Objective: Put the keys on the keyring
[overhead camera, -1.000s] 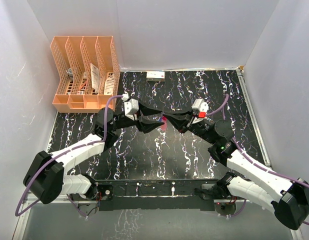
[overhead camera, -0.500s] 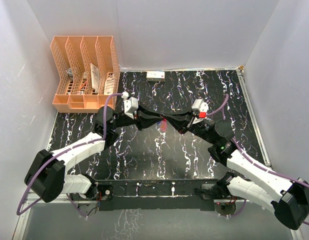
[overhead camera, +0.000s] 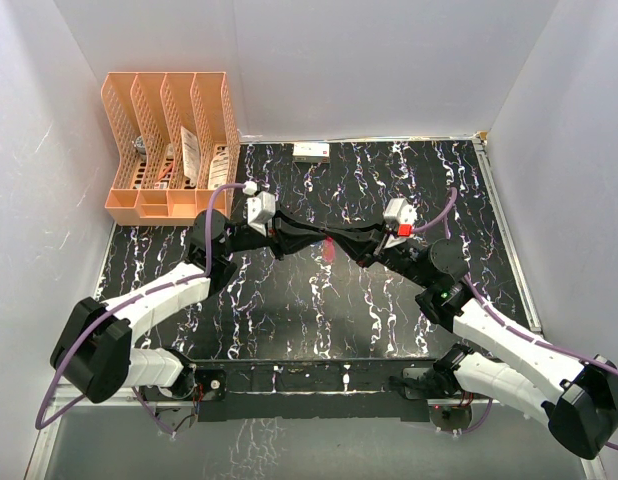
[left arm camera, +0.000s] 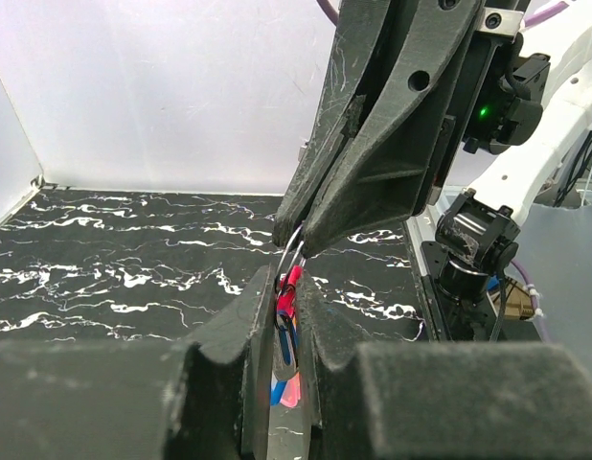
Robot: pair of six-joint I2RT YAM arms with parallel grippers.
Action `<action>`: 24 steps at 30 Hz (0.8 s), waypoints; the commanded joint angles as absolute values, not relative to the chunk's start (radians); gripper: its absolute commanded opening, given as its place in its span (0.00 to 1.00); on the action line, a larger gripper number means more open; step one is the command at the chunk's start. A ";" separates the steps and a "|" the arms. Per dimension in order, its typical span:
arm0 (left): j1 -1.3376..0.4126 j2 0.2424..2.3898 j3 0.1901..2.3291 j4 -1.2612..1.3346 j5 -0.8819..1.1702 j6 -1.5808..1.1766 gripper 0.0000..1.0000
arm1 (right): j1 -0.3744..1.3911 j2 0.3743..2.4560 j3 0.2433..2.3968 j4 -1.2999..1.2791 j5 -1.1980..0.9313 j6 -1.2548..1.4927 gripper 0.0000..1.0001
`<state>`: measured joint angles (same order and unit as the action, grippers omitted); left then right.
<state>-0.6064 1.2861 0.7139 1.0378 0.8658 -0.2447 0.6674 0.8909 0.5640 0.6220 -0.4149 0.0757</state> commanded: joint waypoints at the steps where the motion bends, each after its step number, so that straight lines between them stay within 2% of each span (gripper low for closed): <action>1: -0.600 1.285 0.780 1.038 0.893 -0.234 0.00 | 0.674 0.892 0.579 0.649 -0.418 0.060 0.00; 10: -0.591 1.277 0.829 0.873 0.823 -0.209 0.00 | 0.673 0.893 0.602 0.595 -0.416 0.042 0.15; 16: -0.588 1.272 0.840 0.816 0.799 -0.189 0.00 | 0.673 0.895 0.604 0.589 -0.411 0.039 0.15; 24: -0.586 1.245 0.880 0.677 0.755 -0.123 0.00 | 0.673 0.872 0.627 0.517 -0.386 0.002 0.21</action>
